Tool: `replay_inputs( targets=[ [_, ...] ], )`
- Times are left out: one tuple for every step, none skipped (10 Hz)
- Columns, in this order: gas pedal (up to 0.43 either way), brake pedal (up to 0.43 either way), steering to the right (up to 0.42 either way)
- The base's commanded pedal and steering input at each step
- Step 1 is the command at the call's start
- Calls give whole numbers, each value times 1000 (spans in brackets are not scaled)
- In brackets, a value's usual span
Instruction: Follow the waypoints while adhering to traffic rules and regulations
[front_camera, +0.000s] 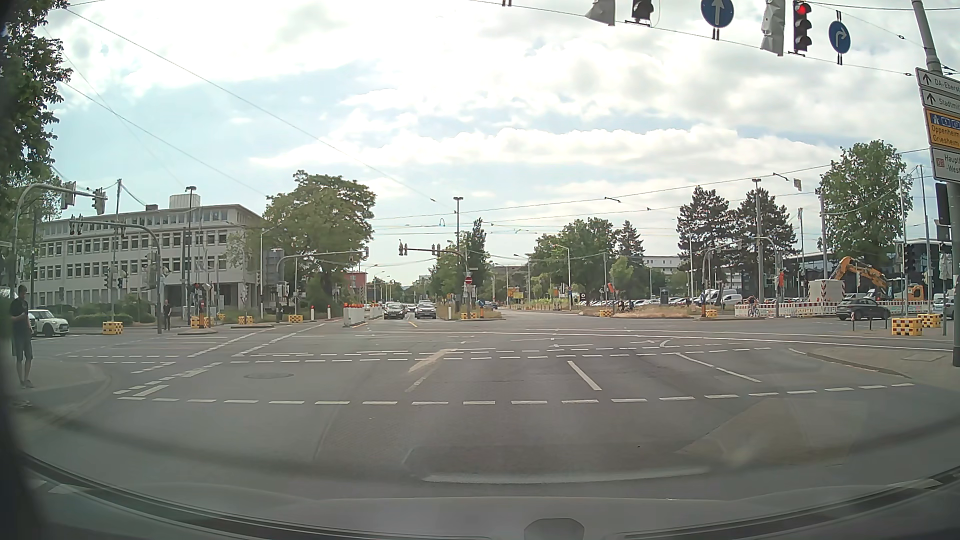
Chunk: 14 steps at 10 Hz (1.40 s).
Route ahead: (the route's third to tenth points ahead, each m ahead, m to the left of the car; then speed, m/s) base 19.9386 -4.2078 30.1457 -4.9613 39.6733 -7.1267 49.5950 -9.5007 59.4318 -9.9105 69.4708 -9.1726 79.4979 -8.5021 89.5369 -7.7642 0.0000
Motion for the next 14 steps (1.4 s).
replay_inputs(
  targets=[
    [0, 262, 20],
    [0, 268, 20],
    [0, 268, 21],
    [0, 268, 21],
    [0, 268, 20],
    [0, 262, 20],
    [0, 268, 20],
    [0, 268, 20],
    [0, 262, 20],
    [0, 262, 20],
    [0, 262, 21],
    [0, 262, 20],
    [0, 268, 21],
    [0, 268, 21]
  ],
)
